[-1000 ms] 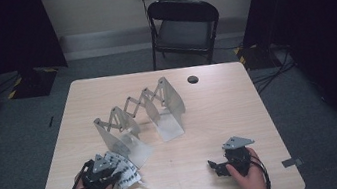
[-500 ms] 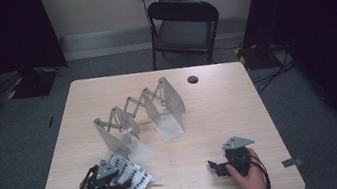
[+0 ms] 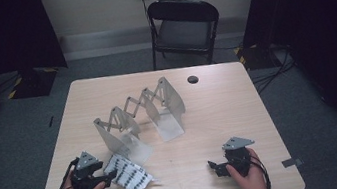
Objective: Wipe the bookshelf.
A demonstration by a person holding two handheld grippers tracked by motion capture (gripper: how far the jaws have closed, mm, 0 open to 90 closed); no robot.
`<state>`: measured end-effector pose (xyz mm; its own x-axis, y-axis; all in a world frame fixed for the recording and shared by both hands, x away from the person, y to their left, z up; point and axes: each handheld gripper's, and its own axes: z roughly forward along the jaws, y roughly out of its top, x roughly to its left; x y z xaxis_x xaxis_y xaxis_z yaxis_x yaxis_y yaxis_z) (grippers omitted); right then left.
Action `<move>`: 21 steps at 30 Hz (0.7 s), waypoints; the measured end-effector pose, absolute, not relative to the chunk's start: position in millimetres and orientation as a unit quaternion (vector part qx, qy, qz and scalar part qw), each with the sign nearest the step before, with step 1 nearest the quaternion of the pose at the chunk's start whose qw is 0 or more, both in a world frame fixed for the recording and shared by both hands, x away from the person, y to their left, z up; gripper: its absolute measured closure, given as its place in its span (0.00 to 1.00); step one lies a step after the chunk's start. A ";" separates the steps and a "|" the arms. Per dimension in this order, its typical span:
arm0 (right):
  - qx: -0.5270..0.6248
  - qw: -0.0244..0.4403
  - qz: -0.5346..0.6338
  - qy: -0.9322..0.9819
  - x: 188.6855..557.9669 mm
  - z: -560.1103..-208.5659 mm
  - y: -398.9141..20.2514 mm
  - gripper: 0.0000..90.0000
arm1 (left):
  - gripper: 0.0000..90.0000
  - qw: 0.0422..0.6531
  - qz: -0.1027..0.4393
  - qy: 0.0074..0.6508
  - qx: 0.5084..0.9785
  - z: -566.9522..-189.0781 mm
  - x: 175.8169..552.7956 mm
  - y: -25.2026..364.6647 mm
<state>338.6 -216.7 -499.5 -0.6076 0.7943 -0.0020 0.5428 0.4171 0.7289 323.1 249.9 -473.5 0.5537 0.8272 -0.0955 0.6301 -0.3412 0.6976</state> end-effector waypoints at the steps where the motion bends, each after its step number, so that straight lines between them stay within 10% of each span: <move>1: 0.406 0.177 0.356 0.823 338.6 -499.5 -216.7 0.13 | 0.39 0.354 0.139 0.451 0.807 -473.5 323.1 249.9; 21: 0.405 0.178 0.356 0.823 335.9 -499.5 -216.5 0.14 | 0.44 0.350 0.130 0.422 0.826 -480.7 307.6 214.8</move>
